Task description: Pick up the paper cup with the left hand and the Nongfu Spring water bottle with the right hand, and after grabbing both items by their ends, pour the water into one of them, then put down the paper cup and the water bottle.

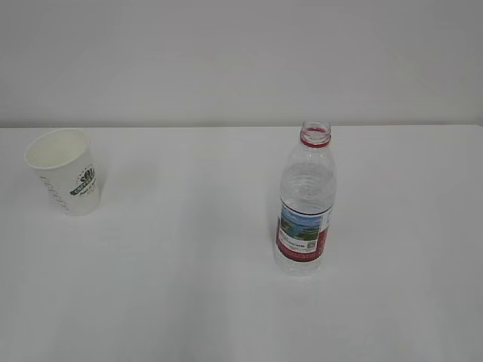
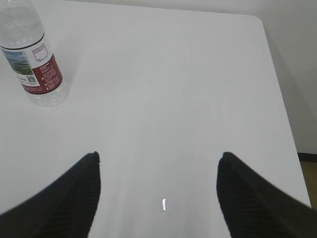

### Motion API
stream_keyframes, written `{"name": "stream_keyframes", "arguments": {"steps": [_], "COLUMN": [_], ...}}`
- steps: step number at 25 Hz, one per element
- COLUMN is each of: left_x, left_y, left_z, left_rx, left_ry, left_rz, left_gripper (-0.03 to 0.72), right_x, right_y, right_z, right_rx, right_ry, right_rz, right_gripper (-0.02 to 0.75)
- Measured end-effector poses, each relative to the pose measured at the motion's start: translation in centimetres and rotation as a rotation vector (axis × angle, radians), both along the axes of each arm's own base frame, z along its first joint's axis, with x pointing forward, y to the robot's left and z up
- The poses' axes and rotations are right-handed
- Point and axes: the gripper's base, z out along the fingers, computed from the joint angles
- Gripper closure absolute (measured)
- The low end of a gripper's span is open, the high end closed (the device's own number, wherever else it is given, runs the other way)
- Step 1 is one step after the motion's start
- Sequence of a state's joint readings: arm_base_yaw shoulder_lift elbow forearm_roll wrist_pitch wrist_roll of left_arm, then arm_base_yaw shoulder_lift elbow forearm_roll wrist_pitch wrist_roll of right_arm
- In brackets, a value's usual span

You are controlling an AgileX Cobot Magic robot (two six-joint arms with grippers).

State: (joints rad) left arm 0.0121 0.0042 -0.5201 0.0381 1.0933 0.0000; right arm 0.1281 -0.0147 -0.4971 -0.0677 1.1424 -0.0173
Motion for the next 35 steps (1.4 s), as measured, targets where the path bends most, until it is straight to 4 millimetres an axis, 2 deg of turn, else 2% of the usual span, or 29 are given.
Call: {"name": "stream_keyframes", "arguments": {"steps": [15,26,35], "left_x": [0.0,1.4,3.1], "left_y": [-0.1,-0.1,-0.1], "left_z": [0.4,2.3,2.9], "left_rx": [-0.007,-0.005,-0.004], "left_ry": [-0.019,-0.070,-0.081], "left_rz": [-0.006,-0.008,-0.011], "left_gripper": [0.123,0.123,0.124], "right_x": [-0.5,0.1,1.4], "right_y": [0.2,0.3,0.5], "right_z": [1.3,2.1,2.9], "right_rx": [-0.001,-0.002,-0.006], "right_ry": [-0.042,-0.074,-0.059], "right_rz": [0.035,0.041,0.043], "right_gripper": [0.188,0.188,0.188]}}
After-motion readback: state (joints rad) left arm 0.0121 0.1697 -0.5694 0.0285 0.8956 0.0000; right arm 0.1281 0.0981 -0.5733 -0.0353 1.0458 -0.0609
